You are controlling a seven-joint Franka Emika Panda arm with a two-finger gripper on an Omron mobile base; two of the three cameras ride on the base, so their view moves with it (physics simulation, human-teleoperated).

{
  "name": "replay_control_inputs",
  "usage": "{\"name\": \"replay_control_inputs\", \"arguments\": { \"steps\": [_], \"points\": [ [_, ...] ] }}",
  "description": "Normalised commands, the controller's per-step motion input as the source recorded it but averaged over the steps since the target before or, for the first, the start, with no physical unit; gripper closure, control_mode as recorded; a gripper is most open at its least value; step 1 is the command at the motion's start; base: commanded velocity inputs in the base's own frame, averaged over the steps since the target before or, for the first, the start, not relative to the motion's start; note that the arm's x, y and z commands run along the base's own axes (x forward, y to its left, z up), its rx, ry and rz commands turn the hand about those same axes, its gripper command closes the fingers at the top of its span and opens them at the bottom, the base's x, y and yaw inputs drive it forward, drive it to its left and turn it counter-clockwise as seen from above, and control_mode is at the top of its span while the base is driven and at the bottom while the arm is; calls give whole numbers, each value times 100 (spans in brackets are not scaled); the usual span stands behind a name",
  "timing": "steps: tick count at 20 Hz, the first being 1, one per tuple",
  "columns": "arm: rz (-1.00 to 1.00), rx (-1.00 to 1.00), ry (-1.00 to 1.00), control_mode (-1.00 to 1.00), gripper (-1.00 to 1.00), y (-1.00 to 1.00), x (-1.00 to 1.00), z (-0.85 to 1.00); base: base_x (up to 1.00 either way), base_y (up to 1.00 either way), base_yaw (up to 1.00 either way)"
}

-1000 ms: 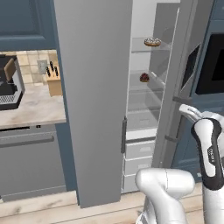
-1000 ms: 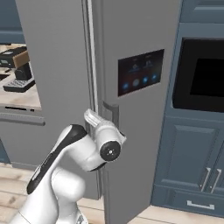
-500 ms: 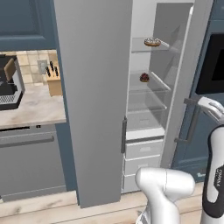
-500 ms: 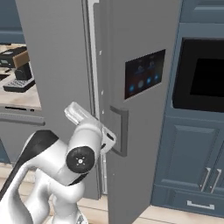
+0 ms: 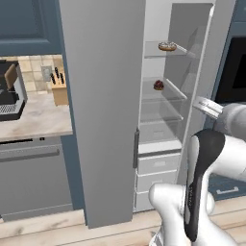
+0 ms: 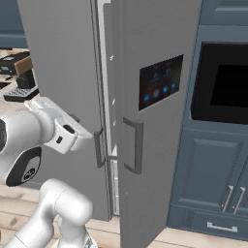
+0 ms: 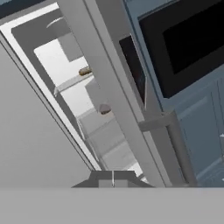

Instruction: Take the donut and cake from the fridge and place them on the empty tray on the dining counter.

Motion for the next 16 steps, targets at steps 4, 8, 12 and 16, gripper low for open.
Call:
{"name": "replay_control_inputs", "arguments": {
  "steps": [4, 8, 12, 16],
  "points": [
    [-13, -20, -3, -100, 100, 27, 70, -26, 0, 0, 0],
    [-10, -11, 0, -100, 100, 0, 48, -38, 0, 0, 0],
    [-11, -20, -7, -100, 100, 6, 50, -64, 0, 0, 0],
    [-12, -16, -11, -100, 100, 3, 42, -56, 0, 0, 0]
  ]
}}
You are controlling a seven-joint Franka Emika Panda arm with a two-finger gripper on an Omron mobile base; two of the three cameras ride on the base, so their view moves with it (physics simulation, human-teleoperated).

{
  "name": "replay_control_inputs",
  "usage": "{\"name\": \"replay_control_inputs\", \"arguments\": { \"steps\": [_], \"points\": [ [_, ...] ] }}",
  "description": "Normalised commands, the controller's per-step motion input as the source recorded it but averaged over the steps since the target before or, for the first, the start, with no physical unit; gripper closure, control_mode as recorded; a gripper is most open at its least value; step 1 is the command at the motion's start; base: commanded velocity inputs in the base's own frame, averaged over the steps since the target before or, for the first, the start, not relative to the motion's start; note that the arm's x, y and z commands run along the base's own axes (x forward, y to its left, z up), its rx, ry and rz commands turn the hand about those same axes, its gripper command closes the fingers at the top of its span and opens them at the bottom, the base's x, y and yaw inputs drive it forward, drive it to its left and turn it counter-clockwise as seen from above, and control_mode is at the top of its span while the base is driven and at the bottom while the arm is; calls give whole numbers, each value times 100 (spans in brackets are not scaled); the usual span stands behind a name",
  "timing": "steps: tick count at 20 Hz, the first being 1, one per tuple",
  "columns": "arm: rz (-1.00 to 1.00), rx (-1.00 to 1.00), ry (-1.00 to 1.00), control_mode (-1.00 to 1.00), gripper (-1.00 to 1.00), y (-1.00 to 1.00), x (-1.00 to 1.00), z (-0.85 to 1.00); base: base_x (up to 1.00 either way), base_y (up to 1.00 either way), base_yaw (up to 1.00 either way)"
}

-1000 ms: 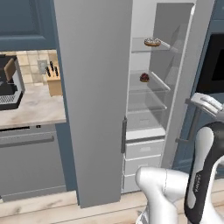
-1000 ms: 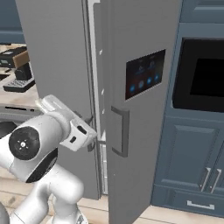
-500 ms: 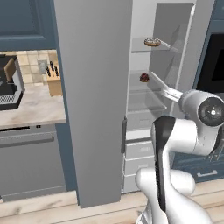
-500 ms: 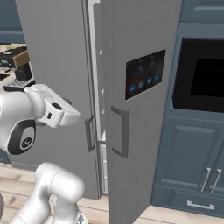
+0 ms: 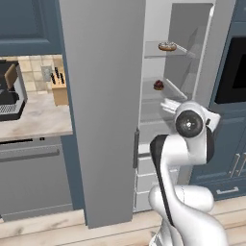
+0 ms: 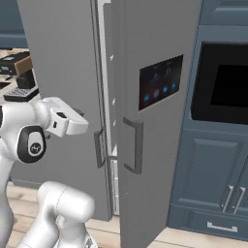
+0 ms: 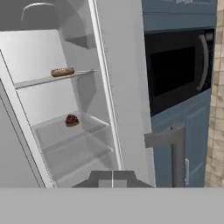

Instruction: Take the donut and cake from the fridge and place them on the empty tray on the dining counter.

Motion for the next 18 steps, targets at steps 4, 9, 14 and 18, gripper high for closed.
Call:
{"name": "replay_control_inputs", "arguments": {
  "steps": [4, 9, 14, 18],
  "points": [
    [-11, -5, -1, -100, 100, -20, 28, -78, 0, 0, 0],
    [-1, 0, 0, -100, 100, -39, 19, -57, 0, 0, 0],
    [0, 0, -1, -100, 100, -16, 31, -52, 0, 0, 0],
    [0, -5, -6, -100, 100, 24, 27, -20, 0, 0, 0]
  ]
}}
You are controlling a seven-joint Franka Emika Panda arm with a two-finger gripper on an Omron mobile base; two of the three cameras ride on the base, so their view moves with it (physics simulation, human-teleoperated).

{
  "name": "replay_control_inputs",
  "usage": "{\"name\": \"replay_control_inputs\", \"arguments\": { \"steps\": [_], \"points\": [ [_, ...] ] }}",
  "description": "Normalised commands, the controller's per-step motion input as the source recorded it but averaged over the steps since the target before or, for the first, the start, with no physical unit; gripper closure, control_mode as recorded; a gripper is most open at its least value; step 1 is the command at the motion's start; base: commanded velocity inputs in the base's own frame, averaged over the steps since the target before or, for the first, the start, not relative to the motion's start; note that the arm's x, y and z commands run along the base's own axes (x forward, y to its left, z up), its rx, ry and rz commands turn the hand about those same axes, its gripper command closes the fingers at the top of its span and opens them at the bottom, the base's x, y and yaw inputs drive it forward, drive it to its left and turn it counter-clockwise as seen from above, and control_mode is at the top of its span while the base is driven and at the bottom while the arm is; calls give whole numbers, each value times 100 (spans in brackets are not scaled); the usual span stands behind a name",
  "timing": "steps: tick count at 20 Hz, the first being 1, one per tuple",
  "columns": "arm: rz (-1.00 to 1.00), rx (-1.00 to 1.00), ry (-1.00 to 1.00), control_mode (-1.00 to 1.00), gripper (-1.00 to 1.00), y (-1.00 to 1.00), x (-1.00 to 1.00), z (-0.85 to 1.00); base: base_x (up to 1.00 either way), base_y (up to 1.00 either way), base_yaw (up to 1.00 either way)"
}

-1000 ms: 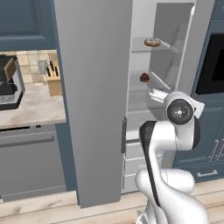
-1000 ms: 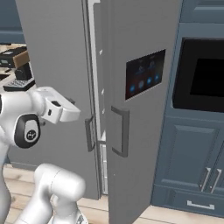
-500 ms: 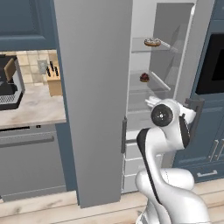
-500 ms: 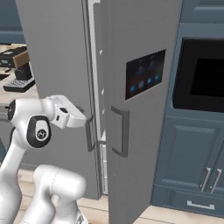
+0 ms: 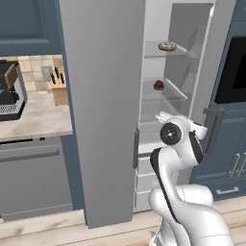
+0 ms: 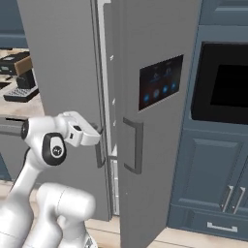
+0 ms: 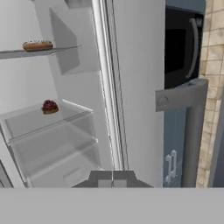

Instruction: Take the donut and cake from the fridge and place them on the empty tray on the dining counter.

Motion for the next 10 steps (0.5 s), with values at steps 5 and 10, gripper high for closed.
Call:
{"name": "replay_control_inputs", "arguments": {
  "steps": [5, 10],
  "points": [
    [0, -2, -1, -100, 100, 6, 34, -24, 0, 0, 0],
    [0, 0, 0, -100, 100, -6, 49, -34, 0, 0, 0]
  ]
}}
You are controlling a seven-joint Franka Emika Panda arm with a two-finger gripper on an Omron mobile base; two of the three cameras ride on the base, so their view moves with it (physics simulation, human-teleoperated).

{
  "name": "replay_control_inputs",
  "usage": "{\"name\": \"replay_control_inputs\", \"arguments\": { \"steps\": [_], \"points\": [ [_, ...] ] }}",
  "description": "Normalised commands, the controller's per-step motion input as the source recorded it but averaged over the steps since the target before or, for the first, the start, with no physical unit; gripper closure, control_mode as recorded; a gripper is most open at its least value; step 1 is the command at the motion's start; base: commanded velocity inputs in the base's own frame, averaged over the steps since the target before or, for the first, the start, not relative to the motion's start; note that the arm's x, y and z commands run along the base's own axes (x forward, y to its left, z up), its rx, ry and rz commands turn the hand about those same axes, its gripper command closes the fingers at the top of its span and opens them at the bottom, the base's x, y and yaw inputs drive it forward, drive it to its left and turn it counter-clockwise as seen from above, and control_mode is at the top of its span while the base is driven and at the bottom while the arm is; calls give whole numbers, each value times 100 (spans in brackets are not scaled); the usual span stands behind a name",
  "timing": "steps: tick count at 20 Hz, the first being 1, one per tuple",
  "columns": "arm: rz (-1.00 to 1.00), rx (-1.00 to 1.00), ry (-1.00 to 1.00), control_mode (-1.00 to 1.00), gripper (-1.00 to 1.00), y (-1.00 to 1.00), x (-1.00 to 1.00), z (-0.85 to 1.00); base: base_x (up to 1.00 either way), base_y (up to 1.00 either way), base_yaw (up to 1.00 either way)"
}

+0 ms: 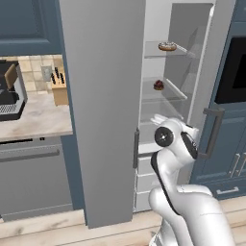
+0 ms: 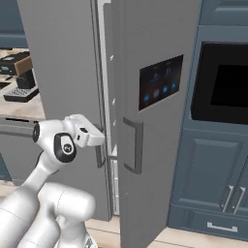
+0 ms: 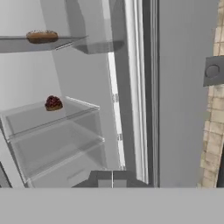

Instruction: Take the donut and cake from the fridge and place them on the empty tray on the dining counter.

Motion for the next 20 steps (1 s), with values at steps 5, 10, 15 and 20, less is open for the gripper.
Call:
{"name": "replay_control_inputs", "arguments": {
  "steps": [5, 10, 15, 20],
  "points": [
    [0, 0, 0, -100, 100, -8, 58, -38, 0, 0, 0],
    [0, 0, 0, -100, 100, -36, 45, -33, 0, 0, 0],
    [-4, 0, 0, -100, 100, -61, 17, -27, 0, 0, 0],
    [-3, 2, 2, -100, 100, -93, 36, -41, 0, 0, 0]
  ]
}}
